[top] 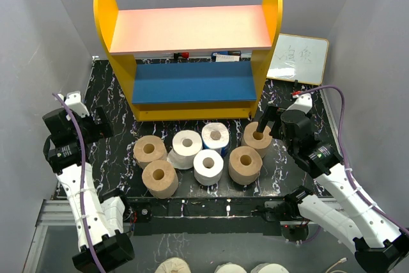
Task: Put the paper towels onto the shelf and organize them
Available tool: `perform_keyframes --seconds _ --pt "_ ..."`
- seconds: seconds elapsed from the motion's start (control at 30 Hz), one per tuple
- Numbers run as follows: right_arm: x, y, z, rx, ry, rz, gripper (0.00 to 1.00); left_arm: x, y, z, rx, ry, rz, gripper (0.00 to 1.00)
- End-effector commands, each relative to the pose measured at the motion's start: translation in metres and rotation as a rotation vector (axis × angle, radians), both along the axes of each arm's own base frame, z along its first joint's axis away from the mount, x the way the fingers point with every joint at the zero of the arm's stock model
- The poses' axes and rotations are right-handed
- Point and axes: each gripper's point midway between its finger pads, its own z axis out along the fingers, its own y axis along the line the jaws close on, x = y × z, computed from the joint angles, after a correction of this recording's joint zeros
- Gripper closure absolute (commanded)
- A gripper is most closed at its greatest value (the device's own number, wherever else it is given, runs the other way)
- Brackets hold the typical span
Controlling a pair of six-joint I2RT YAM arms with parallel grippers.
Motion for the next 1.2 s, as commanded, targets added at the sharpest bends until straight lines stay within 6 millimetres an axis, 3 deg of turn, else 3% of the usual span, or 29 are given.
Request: perform_keyframes --seconds 0.0,0.17,0.47,0.7,0.8,0.9,1.03,1.17 --pt "0.004 0.003 0.015 0.014 -0.048 0.01 0.01 0.001 0.02 -0.006 0.016 0.06 0.106 0.01" --pt "0.003 0.007 0.014 0.013 -0.043 0.039 0.02 -0.003 0.042 -0.004 0.023 0.085 0.273 0.01" --pt "0.002 0.018 0.013 0.019 -0.039 0.109 0.02 -0.003 0.027 0.0 0.042 0.041 0.157 0.02" --pt "-0.014 0.07 0.012 0.06 -0.028 0.451 0.02 -0.005 0.002 0.009 0.059 -0.039 -0.007 0.01" --pt "-0.019 0.079 0.014 0.057 -0.015 0.508 0.02 -0.007 0.005 0.003 0.083 0.01 -0.03 0.01" --pt "-0.026 0.086 0.026 0.067 -0.032 0.563 0.02 -0.006 0.005 -0.002 0.071 0.049 -0.042 0.01" --pt "-0.032 0.087 0.043 0.044 -0.018 0.605 0.05 -0.007 -0.029 0.002 0.007 0.029 -0.258 0.01" --pt "-0.032 0.087 0.063 0.028 0.012 0.611 0.09 -0.004 -0.032 -0.004 -0.032 0.073 -0.291 0.01"
